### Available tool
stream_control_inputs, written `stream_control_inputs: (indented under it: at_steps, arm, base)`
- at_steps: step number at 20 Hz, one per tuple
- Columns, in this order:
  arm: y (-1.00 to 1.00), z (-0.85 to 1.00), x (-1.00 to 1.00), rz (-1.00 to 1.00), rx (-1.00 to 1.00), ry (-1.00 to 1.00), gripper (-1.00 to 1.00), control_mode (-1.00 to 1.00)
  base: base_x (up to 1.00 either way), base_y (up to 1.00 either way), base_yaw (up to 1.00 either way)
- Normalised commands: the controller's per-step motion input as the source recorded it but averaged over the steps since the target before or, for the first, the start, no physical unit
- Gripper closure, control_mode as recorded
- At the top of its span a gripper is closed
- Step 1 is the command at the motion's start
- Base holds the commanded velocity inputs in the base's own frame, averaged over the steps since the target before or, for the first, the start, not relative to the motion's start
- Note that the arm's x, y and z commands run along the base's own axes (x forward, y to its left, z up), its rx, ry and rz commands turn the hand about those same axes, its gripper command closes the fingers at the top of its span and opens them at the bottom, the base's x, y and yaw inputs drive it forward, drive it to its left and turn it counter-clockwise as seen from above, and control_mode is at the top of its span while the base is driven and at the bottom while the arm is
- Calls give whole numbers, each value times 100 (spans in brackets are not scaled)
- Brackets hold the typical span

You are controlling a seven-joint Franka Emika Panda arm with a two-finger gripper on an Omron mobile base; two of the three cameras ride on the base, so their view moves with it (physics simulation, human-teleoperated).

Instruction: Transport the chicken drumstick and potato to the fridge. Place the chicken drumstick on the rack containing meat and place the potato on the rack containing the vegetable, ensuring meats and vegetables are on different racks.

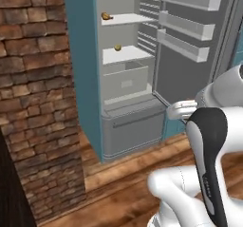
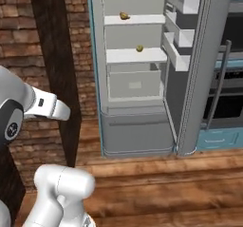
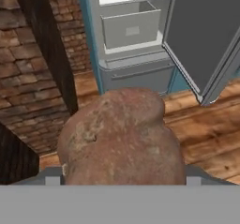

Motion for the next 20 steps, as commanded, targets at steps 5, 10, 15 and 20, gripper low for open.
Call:
stream_control_inputs:
  at_steps: [5,10,15,20]
  arm:
    - [0,0,0,0,0,0,100,100]
    - [0,0,0,0,0,0,100,100]
    - [0,0,0,0,0,0,100,100]
    - [0,0,0,0,0,0,100,100]
  base:
    - [100,-28,-28]
    - [100,2,-24]
    - [100,-11,-9]
    - [100,-2,0]
